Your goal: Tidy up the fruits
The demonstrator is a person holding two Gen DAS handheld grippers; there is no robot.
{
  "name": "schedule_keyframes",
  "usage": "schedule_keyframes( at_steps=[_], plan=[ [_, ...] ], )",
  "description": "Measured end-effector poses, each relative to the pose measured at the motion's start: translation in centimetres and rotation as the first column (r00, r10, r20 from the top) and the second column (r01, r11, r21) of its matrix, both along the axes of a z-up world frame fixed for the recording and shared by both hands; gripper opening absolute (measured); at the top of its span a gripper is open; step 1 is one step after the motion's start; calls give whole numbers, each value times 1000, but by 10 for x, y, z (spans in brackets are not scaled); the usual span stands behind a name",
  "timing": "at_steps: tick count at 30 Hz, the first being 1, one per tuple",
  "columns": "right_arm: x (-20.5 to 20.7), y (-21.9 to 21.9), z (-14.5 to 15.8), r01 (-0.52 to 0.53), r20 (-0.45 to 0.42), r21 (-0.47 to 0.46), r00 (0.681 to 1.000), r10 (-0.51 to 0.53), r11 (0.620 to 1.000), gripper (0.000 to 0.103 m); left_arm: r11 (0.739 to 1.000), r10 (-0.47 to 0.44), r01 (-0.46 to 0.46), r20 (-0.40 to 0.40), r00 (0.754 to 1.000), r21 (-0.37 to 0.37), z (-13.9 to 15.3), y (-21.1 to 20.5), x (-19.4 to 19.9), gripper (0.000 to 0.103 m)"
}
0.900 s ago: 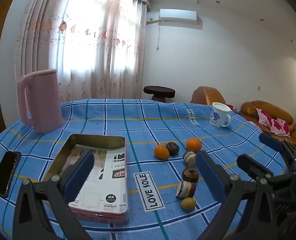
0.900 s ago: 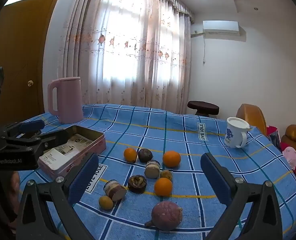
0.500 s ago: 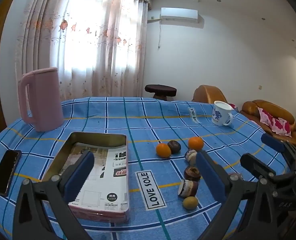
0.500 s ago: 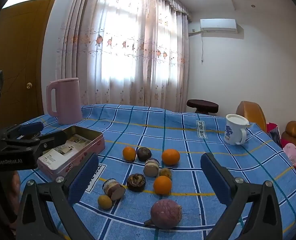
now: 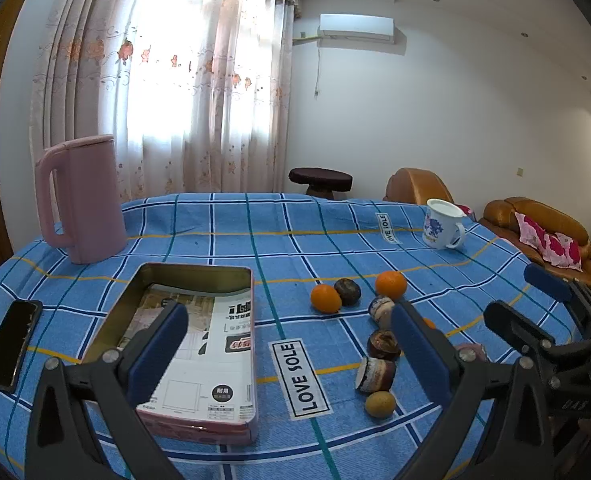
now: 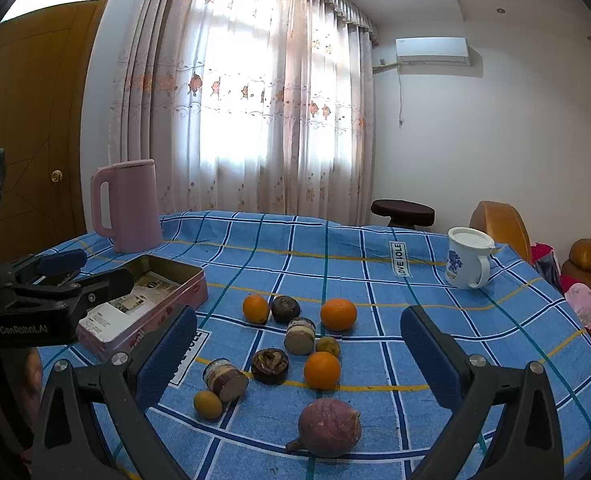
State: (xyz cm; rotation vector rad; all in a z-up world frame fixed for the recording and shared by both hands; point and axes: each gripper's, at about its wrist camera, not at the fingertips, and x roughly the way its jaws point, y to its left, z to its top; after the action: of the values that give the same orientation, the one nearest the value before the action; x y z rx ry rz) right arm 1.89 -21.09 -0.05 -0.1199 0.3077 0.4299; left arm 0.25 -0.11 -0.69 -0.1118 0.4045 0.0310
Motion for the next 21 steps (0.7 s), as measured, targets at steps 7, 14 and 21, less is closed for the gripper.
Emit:
schedule_keyframes(
  at_steps=[7, 14, 21],
  plan=[
    [1, 0, -2, -1, -9, -1, 1000, 1, 1000, 102, 1000, 0, 0, -2, 1000, 3, 0, -1, 0, 103],
    [2, 0, -3, 1, -8, 0, 1000, -1, 1000, 102, 1000, -1, 1, -4, 1000, 0, 0, -1, 0, 103],
    [2, -1, -4, 0, -12, -2, 1000, 0, 1000, 102, 1000, -1, 1, -6, 1000, 2, 0, -2, 1, 103]
  ],
)
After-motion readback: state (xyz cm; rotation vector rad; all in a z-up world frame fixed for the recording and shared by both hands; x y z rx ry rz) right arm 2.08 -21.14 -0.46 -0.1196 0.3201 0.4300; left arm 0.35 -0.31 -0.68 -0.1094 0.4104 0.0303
